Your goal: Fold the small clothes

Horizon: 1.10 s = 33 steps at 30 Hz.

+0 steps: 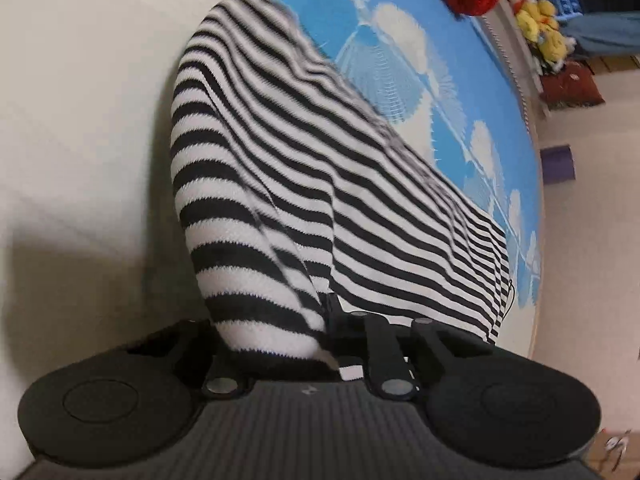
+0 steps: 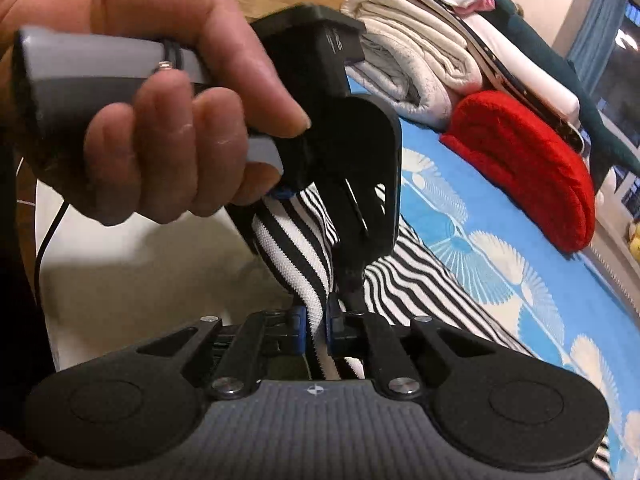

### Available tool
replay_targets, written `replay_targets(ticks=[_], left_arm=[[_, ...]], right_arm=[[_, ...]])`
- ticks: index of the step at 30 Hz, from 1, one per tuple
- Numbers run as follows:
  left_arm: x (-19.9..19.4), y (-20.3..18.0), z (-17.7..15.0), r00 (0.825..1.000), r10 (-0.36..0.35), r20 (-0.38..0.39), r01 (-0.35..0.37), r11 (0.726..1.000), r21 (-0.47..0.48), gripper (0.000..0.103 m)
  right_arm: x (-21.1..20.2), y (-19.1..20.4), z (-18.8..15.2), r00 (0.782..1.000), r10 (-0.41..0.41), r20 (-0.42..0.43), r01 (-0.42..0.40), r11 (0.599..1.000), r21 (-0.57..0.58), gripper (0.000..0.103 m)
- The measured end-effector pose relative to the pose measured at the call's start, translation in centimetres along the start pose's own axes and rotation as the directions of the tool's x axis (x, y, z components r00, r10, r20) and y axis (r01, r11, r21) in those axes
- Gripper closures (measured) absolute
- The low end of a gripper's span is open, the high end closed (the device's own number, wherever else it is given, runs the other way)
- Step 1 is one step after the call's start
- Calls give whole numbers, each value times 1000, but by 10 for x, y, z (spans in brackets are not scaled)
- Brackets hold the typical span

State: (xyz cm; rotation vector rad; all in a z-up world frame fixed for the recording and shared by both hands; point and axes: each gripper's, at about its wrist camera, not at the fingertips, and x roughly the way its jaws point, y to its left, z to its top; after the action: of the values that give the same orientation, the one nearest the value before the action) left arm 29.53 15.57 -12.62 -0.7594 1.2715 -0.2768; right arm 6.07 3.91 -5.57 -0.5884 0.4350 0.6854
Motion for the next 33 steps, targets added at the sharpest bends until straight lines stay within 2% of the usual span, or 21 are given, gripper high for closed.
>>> replay_targets(ticks=[4,9,11,12,13,14,15,16,17,18,19,20,21,22,24,25,26,27,30,32,33], left_arm=[[-16,-15,-5,999,-23,47,22,999,35,90],[-36,-59,-16,988,-112,107,99,988,121,92],[-40,-89,-22,972,-192,135,166,968,186,92],[-43,-106,-27,959,-240,148,203,952,229,88],[-45,-128,-34,944,-294,153,242,927,288,80],[-47,-149,-42,924,-355,143,289,893,346,73],[-48,-168,-50,894,-433,113,361,847,390,59],[-48,-179,-56,861,-501,91,426,806,411,45],[-49,-191,-64,824,-559,90,474,767,432,39],[-51,-199,-71,800,-591,102,491,743,455,31],[-51,-208,-77,784,-612,104,497,719,485,31],[-48,-216,-82,778,-621,95,497,702,510,31],[-41,-223,-86,790,-607,82,484,701,525,31],[-33,-229,-89,813,-578,70,461,712,530,31],[-9,-238,-94,875,-484,38,389,746,540,31],[4,-245,-98,906,-423,22,339,756,560,32],[11,-250,-102,923,-385,16,304,755,581,32],[20,-256,-107,938,-348,9,270,745,609,32],[41,-268,-120,965,-263,11,186,710,680,35],[57,-273,-132,978,-209,10,138,678,722,39],[65,-276,-138,982,-187,9,119,659,743,44]], right_arm=[[-8,0,2,999,-26,26,25,1000,8,95],[-35,-25,1,995,-76,70,65,986,153,95],[-52,-42,-4,989,-118,89,94,968,234,96],[-63,-55,-8,983,-153,100,118,950,289,96],[-74,-67,-12,975,-192,111,143,928,345,96],[-88,-80,-18,963,-239,122,172,900,401,97],[-104,-94,-26,944,-303,130,213,861,462,97],[-120,-109,-35,922,-364,128,248,813,527,97],[-135,-124,-47,901,-418,117,276,760,589,98],[-151,-140,-64,872,-483,79,319,683,657,98],[-164,-154,-83,846,-531,33,354,608,711,98],[-176,-171,-107,822,-568,-41,389,508,769,98],[-181,-189,-133,816,-566,-118,407,418,812,98],[-183,-205,-162,821,-537,-192,414,330,848,98],[-183,-235,-228,846,-420,-327,410,121,904,98],[-182,-244,-260,861,-353,-365,402,34,915,98],[-183,-249,-284,863,-320,-391,401,-37,915,97],[-184,-252,-301,868,-299,-398,394,-74,916,96],[-185,-262,-343,933,-218,-286,252,-171,953,89],[-190,-270,-358,948,-217,-233,184,-223,957,68],[-192,-274,-363,946,-230,-229,170,-248,954,66]])
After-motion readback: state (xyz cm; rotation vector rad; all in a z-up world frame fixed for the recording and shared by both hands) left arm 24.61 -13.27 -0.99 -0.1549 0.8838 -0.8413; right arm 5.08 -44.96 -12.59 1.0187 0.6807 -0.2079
